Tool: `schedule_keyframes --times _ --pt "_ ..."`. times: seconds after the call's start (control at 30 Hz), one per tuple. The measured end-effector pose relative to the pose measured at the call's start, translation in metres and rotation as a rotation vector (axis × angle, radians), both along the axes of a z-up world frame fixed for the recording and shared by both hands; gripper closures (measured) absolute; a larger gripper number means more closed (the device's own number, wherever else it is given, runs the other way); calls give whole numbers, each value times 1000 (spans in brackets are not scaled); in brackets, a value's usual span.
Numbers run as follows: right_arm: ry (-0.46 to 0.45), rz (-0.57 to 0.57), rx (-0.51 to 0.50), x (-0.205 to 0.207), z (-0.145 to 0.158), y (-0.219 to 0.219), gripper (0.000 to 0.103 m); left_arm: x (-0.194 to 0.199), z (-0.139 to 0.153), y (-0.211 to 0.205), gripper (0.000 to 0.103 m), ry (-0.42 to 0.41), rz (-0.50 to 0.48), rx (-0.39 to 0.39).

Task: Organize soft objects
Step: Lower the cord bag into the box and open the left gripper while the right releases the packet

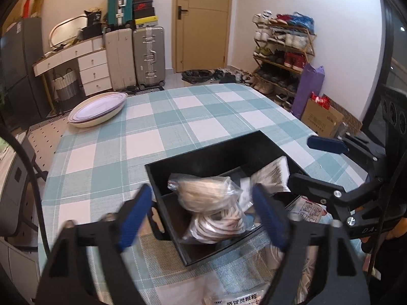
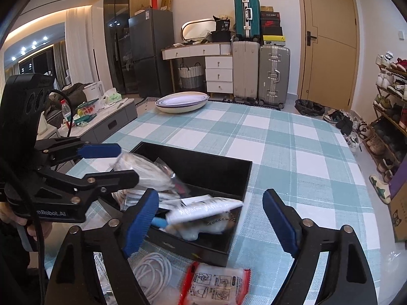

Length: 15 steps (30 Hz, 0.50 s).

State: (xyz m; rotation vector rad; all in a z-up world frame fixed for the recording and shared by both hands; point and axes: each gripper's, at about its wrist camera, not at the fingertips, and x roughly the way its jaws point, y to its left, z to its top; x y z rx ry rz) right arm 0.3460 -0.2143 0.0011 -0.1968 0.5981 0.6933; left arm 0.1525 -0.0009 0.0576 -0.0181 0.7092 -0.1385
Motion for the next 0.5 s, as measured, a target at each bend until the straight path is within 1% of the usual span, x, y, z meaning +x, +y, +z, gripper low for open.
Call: schedule_keyframes --times 0.07,0.13,0.27,0.5 --pt "-3 -17 6 -4 2 -7 4 -8 5 5 5 -31 15 -31" --pt "-7 -38 22 -9 3 -16 1 -16 8 9 0 -38 29 -49" --pt "15 -56 43 -18 1 -32 1 -31 5 12 0 -39 50 -51" --pt "25 -79 68 -39 -5 -54 0 -59 -9 10 0 -35 70 -3"
